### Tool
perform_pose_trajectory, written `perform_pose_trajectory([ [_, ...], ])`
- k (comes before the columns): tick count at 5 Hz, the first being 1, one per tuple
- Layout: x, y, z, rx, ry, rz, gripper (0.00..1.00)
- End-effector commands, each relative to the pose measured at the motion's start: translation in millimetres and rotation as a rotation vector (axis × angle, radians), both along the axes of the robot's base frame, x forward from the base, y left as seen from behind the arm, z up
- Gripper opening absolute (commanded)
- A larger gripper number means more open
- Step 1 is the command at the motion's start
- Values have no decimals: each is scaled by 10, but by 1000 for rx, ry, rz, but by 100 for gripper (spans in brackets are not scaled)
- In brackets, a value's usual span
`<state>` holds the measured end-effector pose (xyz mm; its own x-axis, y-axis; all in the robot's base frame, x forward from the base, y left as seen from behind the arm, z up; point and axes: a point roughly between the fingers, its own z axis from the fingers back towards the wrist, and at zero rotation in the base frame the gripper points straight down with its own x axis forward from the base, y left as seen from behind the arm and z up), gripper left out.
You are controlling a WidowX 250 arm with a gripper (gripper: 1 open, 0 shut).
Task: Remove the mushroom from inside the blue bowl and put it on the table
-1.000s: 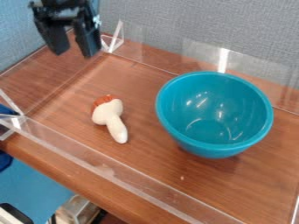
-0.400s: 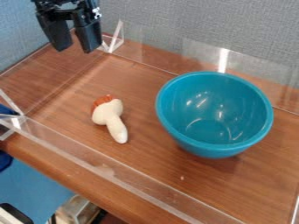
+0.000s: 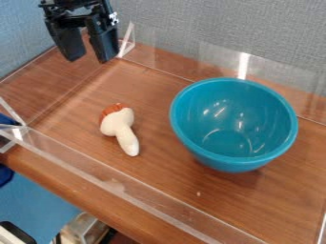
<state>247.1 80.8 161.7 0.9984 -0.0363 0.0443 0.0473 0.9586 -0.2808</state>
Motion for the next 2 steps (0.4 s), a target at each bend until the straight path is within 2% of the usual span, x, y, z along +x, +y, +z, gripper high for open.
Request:
perform_pose_trajectory([
  [1,66,113,109,15,-40,-53,100],
  [2,68,192,107,3,-38,-97,100],
])
